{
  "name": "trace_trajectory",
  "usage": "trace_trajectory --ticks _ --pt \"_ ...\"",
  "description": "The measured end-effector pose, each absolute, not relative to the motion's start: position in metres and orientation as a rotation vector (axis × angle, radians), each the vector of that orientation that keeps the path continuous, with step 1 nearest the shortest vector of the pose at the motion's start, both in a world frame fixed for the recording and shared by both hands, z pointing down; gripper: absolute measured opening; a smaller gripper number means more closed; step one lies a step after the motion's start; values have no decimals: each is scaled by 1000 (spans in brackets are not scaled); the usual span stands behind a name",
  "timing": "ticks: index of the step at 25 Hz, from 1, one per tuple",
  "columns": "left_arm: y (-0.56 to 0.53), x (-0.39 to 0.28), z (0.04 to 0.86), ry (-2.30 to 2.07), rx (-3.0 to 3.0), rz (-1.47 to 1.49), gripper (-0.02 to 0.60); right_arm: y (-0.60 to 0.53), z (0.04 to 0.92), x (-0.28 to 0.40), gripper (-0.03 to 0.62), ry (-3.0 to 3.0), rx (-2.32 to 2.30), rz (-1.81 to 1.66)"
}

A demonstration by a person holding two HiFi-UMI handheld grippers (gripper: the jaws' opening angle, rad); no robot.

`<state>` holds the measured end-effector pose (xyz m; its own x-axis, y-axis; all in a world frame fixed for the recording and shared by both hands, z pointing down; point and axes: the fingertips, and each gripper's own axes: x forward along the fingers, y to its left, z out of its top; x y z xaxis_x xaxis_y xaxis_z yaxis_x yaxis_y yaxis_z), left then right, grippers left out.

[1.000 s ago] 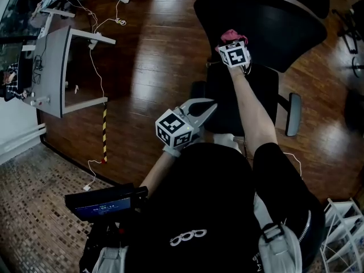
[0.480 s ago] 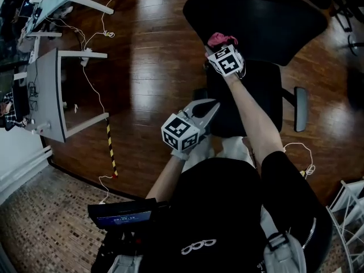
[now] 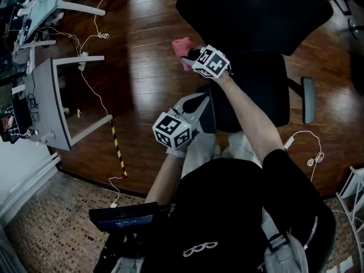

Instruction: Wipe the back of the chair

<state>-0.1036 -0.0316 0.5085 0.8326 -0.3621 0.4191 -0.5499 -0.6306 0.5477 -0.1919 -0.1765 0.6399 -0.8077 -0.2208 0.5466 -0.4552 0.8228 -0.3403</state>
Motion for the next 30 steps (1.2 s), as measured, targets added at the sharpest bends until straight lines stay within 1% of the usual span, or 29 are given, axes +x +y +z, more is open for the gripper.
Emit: trace_trajectory --ticks 2,7,14,22,30 --pt "-33 -106 511 -665 2316 363 -9 -185 650 -181 44 -2472 578 619" --pt "-35 -104 514 -655 2325 378 -9 -217 666 -114 44 -2367 898 671" --pt "-22 -89 521 -636 2339 418 -9 -205 670 -57 44 -2333 1007 644" --pt "-15 -66 519 -610 2362 440 -9 -209 676 48 44 -2218 1212 668" --pt "-9 -23 520 -534 2393 477 -9 -196 689 156 45 -2060 1324 695"
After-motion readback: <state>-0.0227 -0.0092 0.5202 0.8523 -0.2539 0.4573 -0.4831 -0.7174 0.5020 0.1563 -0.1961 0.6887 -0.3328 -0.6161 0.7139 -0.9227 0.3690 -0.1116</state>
